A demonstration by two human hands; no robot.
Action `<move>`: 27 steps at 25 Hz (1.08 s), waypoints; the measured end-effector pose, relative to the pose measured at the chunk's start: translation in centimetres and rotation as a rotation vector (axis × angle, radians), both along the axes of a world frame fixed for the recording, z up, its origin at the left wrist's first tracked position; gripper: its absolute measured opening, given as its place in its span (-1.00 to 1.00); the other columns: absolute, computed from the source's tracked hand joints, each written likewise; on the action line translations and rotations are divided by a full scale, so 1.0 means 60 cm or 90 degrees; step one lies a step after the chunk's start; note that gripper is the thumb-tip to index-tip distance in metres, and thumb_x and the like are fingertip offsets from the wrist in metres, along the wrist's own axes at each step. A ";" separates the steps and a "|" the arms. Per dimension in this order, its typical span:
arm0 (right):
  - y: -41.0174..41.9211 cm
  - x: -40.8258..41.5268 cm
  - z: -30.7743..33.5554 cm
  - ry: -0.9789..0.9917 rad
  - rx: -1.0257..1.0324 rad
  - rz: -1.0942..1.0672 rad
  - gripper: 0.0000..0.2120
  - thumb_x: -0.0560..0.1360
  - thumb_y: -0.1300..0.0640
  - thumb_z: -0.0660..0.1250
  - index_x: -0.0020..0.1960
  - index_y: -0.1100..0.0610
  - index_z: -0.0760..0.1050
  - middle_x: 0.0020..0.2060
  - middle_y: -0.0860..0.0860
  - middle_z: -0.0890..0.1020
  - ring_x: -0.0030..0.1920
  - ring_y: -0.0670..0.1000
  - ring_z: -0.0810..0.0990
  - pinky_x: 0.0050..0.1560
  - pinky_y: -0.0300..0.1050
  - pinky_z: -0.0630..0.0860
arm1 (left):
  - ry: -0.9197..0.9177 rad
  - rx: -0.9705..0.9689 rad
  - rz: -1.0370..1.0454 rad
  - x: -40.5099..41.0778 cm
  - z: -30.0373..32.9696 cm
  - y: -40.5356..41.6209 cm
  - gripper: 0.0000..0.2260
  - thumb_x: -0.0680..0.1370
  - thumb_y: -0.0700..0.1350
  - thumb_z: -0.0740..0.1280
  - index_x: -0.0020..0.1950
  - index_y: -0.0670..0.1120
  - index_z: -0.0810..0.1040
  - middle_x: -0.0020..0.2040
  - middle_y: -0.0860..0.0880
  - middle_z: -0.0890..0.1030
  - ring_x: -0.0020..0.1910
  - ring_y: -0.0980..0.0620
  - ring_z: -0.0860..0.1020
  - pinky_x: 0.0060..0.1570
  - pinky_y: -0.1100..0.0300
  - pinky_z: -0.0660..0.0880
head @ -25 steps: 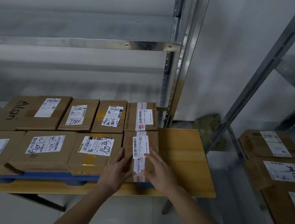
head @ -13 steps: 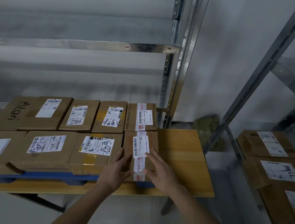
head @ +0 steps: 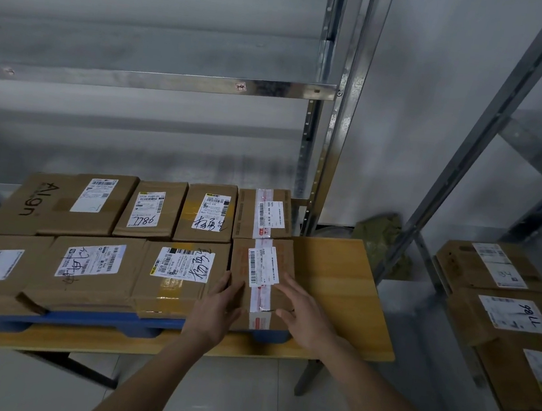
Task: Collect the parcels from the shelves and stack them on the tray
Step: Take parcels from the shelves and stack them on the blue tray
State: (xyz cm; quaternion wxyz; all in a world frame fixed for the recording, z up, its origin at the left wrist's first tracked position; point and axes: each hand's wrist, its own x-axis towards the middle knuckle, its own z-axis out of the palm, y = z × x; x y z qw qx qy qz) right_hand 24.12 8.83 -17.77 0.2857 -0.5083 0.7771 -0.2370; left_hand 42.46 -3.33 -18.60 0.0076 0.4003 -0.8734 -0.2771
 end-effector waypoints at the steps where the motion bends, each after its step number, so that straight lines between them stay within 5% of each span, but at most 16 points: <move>1: -0.001 0.000 -0.001 0.003 0.002 -0.001 -0.37 0.58 0.20 0.35 0.53 -0.20 0.23 0.58 -0.24 0.06 0.55 -0.06 0.20 0.46 0.01 0.37 | -0.002 0.000 -0.001 0.000 0.000 0.000 -0.41 0.60 -0.02 0.32 0.56 0.17 0.14 0.61 0.04 0.00 0.44 -0.02 0.38 0.35 -0.02 0.44; 8: 0.008 0.005 0.008 0.007 0.017 -0.007 -0.38 0.59 0.16 0.35 0.54 -0.20 0.22 0.58 -0.26 0.06 0.55 -0.06 0.21 0.45 0.02 0.38 | -0.007 0.000 -0.005 0.004 0.022 0.006 -0.44 0.60 0.02 0.30 0.56 0.14 0.17 0.61 0.03 0.03 0.44 -0.03 0.36 0.38 0.00 0.39; 16: 0.070 0.006 0.111 0.083 0.044 -0.074 -0.42 0.61 -0.02 0.30 0.56 -0.19 0.16 0.60 -0.19 0.04 0.56 -0.03 0.17 0.47 0.06 0.30 | 0.056 -0.009 -0.036 0.011 0.142 0.023 -0.46 0.59 0.19 0.24 0.54 0.19 0.17 0.59 0.07 0.12 0.26 0.02 0.50 0.07 0.22 0.43; 19: 0.108 0.004 0.185 0.131 0.039 -0.102 -0.41 0.63 -0.06 0.26 0.59 -0.16 0.11 0.60 -0.15 0.04 0.56 -0.01 0.16 0.49 0.07 0.27 | 0.071 -0.046 -0.056 0.004 0.184 0.031 -0.45 0.58 0.23 0.21 0.55 0.24 0.12 0.61 0.10 0.03 0.16 0.06 0.57 0.15 0.10 0.53; 21: 0.140 0.000 0.238 0.162 0.028 -0.121 -0.42 0.64 -0.07 0.23 0.59 -0.12 0.10 0.61 -0.15 0.03 0.55 0.00 0.19 0.46 0.06 0.28 | 0.094 -0.052 -0.077 -0.007 0.221 0.040 -0.42 0.58 0.24 0.22 0.56 0.22 0.11 0.61 0.12 0.00 0.26 0.03 0.52 0.25 -0.04 0.49; 27: 0.237 -0.028 0.343 0.219 -0.008 -0.201 -0.40 0.62 -0.12 0.26 0.59 -0.14 0.13 0.60 -0.18 0.02 0.56 0.01 0.19 0.48 0.09 0.27 | 0.201 -0.081 -0.172 -0.056 0.330 0.100 -0.42 0.58 0.23 0.23 0.57 0.17 0.15 0.60 0.14 0.01 0.38 0.08 0.42 0.33 -0.05 0.42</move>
